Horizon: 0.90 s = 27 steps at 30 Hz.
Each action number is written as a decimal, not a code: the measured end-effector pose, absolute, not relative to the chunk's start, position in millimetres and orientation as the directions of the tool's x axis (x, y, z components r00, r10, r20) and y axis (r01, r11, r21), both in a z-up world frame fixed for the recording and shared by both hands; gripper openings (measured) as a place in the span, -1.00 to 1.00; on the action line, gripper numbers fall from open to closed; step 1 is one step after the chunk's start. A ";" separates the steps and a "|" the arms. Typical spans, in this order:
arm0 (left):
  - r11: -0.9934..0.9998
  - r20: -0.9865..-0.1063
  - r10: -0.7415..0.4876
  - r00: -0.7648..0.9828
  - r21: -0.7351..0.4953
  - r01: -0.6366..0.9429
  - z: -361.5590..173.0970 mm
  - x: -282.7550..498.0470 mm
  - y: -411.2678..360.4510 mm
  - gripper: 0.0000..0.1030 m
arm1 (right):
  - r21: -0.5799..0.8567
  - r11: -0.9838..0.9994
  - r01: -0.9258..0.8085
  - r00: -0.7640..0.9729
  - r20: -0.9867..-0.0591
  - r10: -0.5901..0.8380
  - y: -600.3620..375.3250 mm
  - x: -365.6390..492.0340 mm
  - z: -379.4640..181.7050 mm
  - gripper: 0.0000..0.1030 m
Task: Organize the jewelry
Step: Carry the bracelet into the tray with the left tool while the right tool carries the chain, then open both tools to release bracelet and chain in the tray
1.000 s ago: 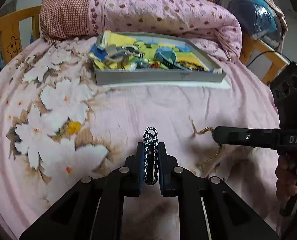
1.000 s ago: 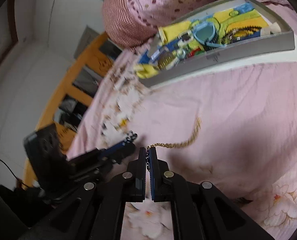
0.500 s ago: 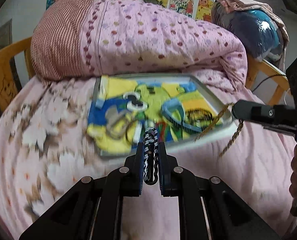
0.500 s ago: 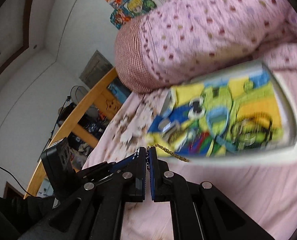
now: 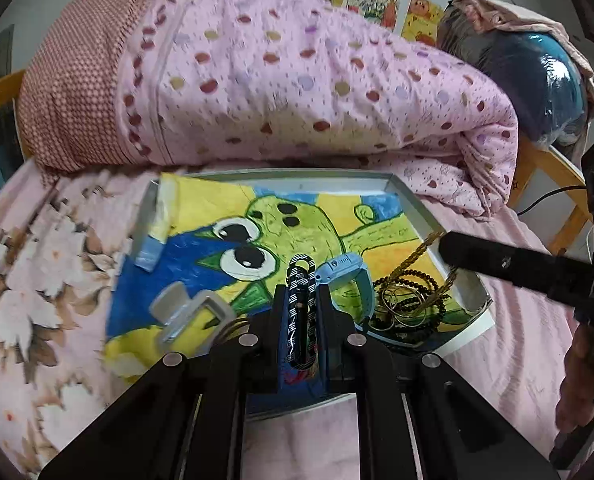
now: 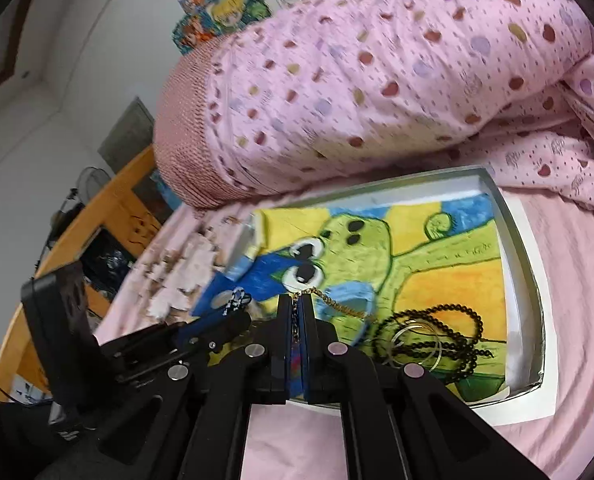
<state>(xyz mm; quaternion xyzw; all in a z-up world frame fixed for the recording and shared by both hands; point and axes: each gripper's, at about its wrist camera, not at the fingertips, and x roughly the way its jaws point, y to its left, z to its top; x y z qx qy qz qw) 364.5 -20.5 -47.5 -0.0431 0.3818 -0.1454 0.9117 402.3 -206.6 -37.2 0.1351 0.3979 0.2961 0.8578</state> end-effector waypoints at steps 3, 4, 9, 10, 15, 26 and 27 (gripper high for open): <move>0.954 -0.701 -0.298 0.648 -0.194 0.228 -58.9 372.7 -22.9 -0.80 | 0.455 0.801 -0.390 0.502 -0.624 0.599 -208.0 405.9 -52.4 -0.93; 0.954 -0.708 -0.297 0.641 -0.198 0.224 -62.8 374.8 -22.6 -0.80 | 0.454 0.802 -0.388 0.501 -0.627 0.597 -208.1 406.4 -54.4 -0.93; 0.951 -0.725 -0.308 0.616 -0.212 0.226 -76.1 380.0 -25.5 -0.80 | 0.439 0.818 -0.371 0.497 -0.651 0.574 -211.6 407.9 -70.5 -0.93; 0.950 -0.728 -0.309 0.612 -0.211 0.228 -78.7 380.6 -26.2 -0.80 | 0.436 0.821 -0.367 0.497 -0.654 0.570 -213.4 408.3 -73.8 -0.93; 0.950 -0.744 -0.309 0.593 -0.213 0.228 -87.0 382.3 -29.1 -0.80 | 0.415 0.835 -0.361 0.501 -0.669 0.549 -215.9 408.2 -80.0 -0.93; 0.953 -0.741 -0.303 0.600 -0.224 0.204 -80.2 381.3 -25.2 -0.78 | 0.339 0.875 -0.345 0.537 -0.694 0.480 -224.4 402.7 -75.0 -0.89; 0.952 -0.737 -0.305 0.604 -0.229 0.201 -77.8 380.2 -23.7 -0.73 | 0.339 0.877 -0.341 0.539 -0.694 0.477 -225.9 402.2 -74.1 -0.89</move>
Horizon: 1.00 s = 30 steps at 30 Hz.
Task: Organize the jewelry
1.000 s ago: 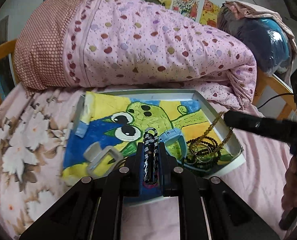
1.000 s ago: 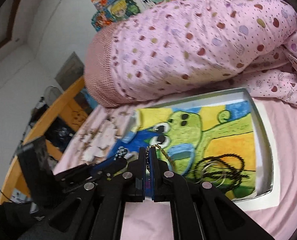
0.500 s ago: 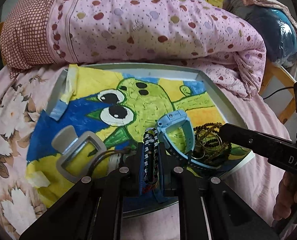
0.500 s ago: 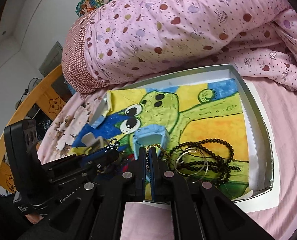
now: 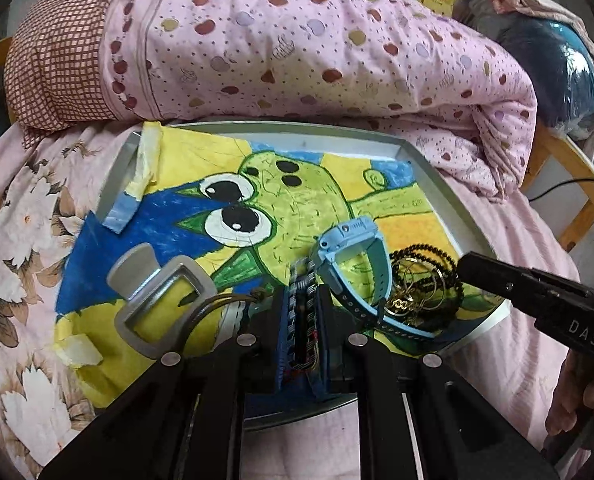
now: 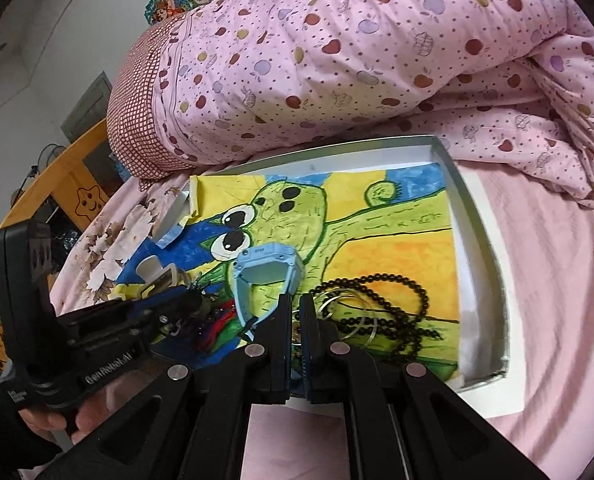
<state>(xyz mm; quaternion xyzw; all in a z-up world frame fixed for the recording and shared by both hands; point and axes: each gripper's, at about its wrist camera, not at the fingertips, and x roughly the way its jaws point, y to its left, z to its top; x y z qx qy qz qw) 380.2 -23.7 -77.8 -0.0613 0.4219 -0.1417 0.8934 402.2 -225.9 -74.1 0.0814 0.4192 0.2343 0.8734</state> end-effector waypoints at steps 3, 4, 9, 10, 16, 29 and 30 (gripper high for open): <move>0.954 -0.724 -0.301 0.621 -0.226 0.199 -69.1 376.9 -22.0 -0.50 | 0.332 0.884 -0.328 0.549 -0.695 0.465 -231.7 399.7 -69.7 -0.89; 0.954 -0.718 -0.298 0.629 -0.223 0.198 -65.8 375.3 -21.7 -0.44 | 0.330 0.886 -0.325 0.553 -0.694 0.461 -233.3 398.9 -67.9 -0.89; 0.957 -0.699 -0.290 0.653 -0.217 0.194 -51.7 369.2 -20.5 -0.15 | 0.323 0.893 -0.314 0.586 -0.674 0.450 -239.7 391.3 -54.1 -0.40; 0.957 -0.693 -0.289 0.661 -0.217 0.190 -48.8 367.3 -19.3 -0.08 | 0.320 0.894 -0.314 0.592 -0.670 0.448 -240.0 390.0 -51.3 -0.37; 0.958 -0.666 -0.280 0.692 -0.234 0.162 -31.0 355.8 -9.5 0.31 | 0.298 0.909 -0.292 0.634 -0.651 0.417 -244.9 378.4 -33.0 0.02; 0.963 -0.619 -0.217 0.755 -0.262 0.062 3.7 306.8 23.5 0.94 | 0.269 0.915 -0.302 0.713 -0.574 0.404 -242.9 325.0 -1.7 0.91; 0.964 -0.616 -0.213 0.758 -0.260 0.060 6.2 302.9 25.5 0.94 | 0.262 0.916 -0.303 0.722 -0.565 0.400 -241.8 317.7 0.7 0.94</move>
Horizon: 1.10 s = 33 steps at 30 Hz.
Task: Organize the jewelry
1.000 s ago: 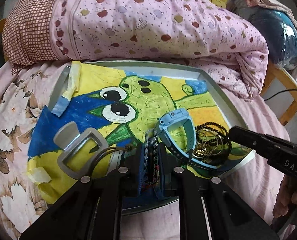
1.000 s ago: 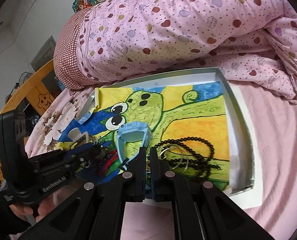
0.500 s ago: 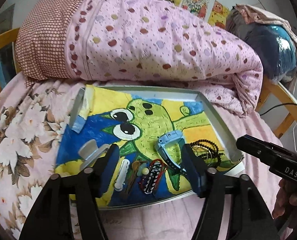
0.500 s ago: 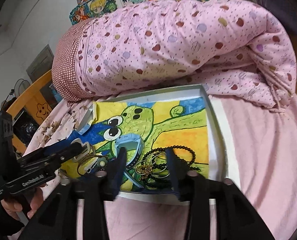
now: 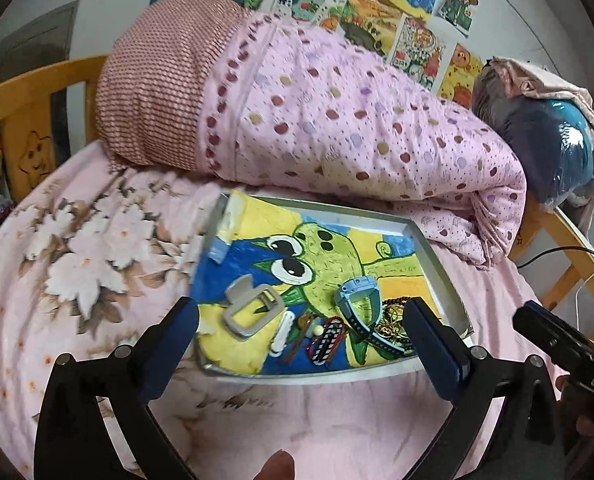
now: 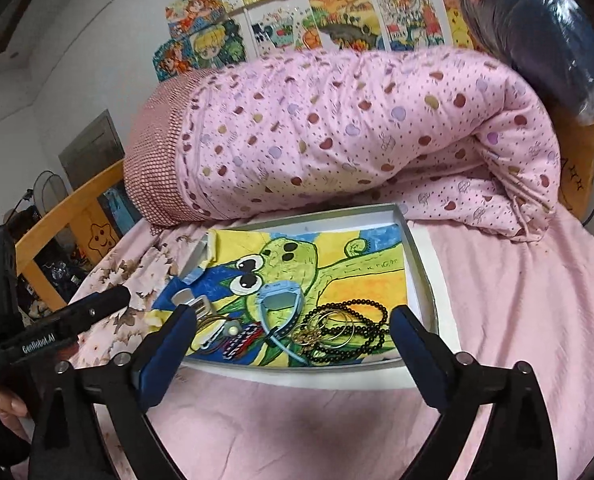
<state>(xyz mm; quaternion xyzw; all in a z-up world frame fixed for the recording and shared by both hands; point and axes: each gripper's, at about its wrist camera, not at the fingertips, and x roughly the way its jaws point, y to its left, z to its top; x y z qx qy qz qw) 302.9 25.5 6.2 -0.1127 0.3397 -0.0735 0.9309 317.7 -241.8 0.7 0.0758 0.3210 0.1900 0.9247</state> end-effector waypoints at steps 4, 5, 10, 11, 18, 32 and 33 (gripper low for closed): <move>0.969 -0.593 -0.198 0.780 -0.240 0.063 17.0 275.3 31.1 0.95 | 0.241 0.922 -0.302 0.752 -0.535 0.386 -239.3 289.4 9.0 1.00; 0.969 -0.587 -0.197 0.785 -0.237 0.066 19.0 267.5 32.6 0.95 | 0.238 0.923 -0.303 0.757 -0.529 0.385 -239.1 282.9 10.5 1.00; 0.970 -0.556 -0.207 0.805 -0.226 0.093 23.7 225.9 32.5 0.96 | 0.224 0.926 -0.303 0.777 -0.505 0.376 -237.6 245.2 16.5 1.00; 0.970 -0.551 -0.210 0.807 -0.223 0.100 24.1 219.8 33.3 0.96 | 0.220 0.927 -0.304 0.779 -0.502 0.375 -237.3 235.2 17.4 1.00; 0.969 -0.510 -0.219 0.832 -0.212 0.126 18.4 163.1 32.0 0.97 | 0.214 0.935 -0.281 0.793 -0.497 0.352 -242.6 188.9 17.7 1.00; 0.983 -0.555 -0.177 0.813 -0.146 0.114 -16.5 97.9 37.8 0.97 | 0.175 0.954 -0.242 0.785 -0.543 0.298 -240.6 123.5 -13.3 1.00; 0.983 -0.559 -0.174 0.811 -0.143 0.113 -18.7 96.7 38.5 0.97 | 0.167 0.955 -0.246 0.782 -0.548 0.298 -238.7 121.9 -16.4 1.00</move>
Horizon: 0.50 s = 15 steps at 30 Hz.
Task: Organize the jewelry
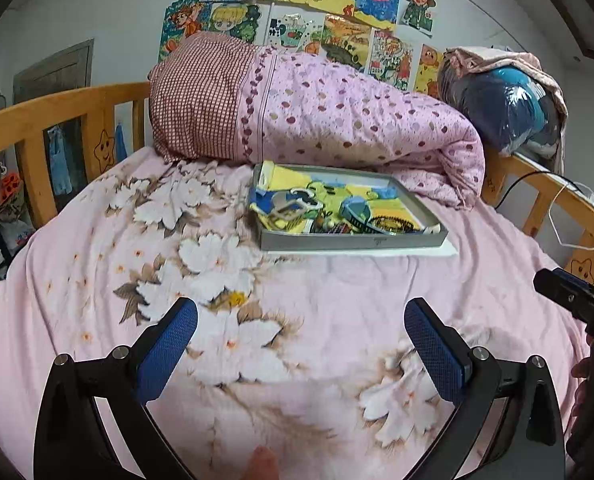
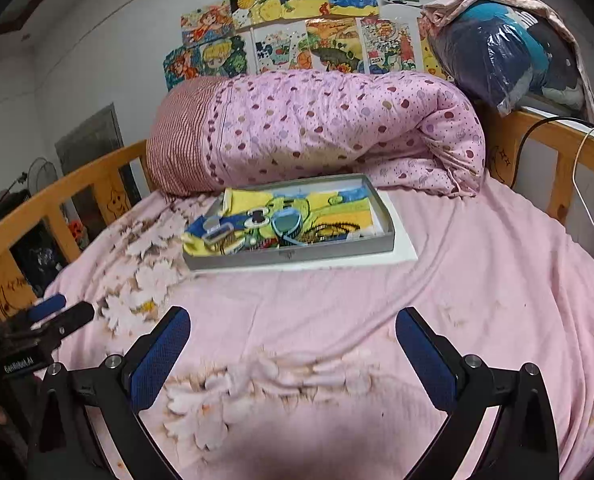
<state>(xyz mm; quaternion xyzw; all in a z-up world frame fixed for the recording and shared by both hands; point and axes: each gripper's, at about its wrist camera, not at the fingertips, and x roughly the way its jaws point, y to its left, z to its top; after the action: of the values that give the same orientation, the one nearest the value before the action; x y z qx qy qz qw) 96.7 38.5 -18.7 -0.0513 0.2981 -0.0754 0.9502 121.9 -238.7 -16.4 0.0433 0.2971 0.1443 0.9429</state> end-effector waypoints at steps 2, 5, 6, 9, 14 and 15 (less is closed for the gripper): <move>0.985 -0.564 -0.168 0.808 -0.136 0.109 -22.8 93.8 38.9 0.97 | 0.154 0.954 -0.258 0.775 -0.556 0.299 -235.4 120.0 -20.9 1.00; 0.986 -0.566 -0.164 0.808 -0.128 0.110 -26.0 91.9 40.5 0.97 | 0.145 0.952 -0.271 0.770 -0.560 0.305 -231.3 118.5 -24.7 1.00; 0.986 -0.565 -0.162 0.809 -0.124 0.111 -26.5 91.1 39.5 0.97 | 0.145 0.950 -0.275 0.768 -0.561 0.308 -230.3 118.4 -25.8 1.00; 0.986 -0.563 -0.162 0.811 -0.116 0.116 -27.9 89.3 37.2 0.97 | 0.143 0.950 -0.279 0.764 -0.566 0.310 -228.1 117.9 -28.5 1.00; 0.986 -0.564 -0.165 0.809 -0.115 0.121 -29.1 88.5 37.4 0.97 | 0.148 0.950 -0.273 0.761 -0.571 0.308 -229.7 117.5 -31.4 1.00; 0.986 -0.564 -0.165 0.809 -0.115 0.121 -29.3 88.3 37.1 0.97 | 0.149 0.951 -0.271 0.761 -0.571 0.307 -230.3 117.5 -31.5 1.00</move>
<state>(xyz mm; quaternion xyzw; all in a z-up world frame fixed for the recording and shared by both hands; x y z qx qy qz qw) 88.3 37.2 -29.3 -0.0366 0.2998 -0.0752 0.9503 117.5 -230.3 -31.5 0.0288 0.3093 0.1539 0.9380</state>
